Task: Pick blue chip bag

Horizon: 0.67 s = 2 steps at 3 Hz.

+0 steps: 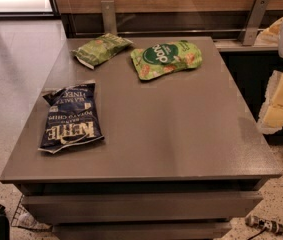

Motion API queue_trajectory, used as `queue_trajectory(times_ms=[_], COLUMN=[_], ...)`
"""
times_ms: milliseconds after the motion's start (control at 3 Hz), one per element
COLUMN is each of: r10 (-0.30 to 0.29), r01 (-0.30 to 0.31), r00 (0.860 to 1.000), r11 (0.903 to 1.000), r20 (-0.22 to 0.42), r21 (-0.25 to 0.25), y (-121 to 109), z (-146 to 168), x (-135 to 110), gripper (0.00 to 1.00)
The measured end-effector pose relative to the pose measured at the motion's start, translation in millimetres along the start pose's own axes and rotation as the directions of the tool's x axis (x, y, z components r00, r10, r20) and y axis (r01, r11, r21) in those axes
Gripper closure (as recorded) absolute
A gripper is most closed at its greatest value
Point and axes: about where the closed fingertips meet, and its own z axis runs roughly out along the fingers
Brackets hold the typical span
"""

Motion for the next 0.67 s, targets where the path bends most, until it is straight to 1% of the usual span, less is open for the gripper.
queue_trajectory(times_ms=[333,667], r10=[0.0,-0.012], r01=[0.0,0.012], r00=[1.0,0.999], r11=[1.0,0.9999], r20=[0.0,0.043], r21=[0.0,-0.006], y=[0.0,-5.3], z=[-0.1,7.9], x=[0.0,-15.5], gripper=[0.0,0.0])
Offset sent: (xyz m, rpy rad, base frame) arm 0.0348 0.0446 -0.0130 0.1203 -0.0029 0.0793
